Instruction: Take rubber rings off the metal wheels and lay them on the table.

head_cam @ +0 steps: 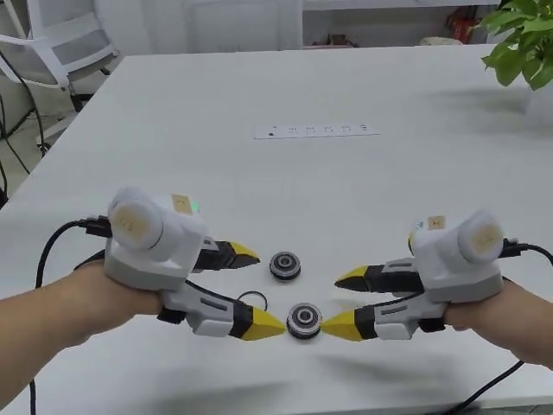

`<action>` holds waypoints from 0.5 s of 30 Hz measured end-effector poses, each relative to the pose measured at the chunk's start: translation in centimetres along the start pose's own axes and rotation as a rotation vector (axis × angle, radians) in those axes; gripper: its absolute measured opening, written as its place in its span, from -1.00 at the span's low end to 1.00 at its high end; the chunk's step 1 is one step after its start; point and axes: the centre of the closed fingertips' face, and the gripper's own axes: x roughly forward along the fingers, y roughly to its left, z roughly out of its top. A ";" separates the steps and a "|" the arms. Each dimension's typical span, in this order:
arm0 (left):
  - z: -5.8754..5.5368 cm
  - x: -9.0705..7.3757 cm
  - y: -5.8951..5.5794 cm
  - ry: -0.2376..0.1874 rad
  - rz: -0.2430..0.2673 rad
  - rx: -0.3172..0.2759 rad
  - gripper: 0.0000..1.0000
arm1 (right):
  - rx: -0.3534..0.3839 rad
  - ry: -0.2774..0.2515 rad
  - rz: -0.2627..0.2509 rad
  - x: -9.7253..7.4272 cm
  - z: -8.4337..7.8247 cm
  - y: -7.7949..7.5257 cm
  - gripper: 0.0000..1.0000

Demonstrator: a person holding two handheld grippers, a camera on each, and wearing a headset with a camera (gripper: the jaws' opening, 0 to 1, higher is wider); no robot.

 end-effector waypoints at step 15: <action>-0.7 1.6 -0.5 0.021 -0.036 0.002 0.03 | -0.056 0.038 0.046 1.2 -0.9 0.9 -0.32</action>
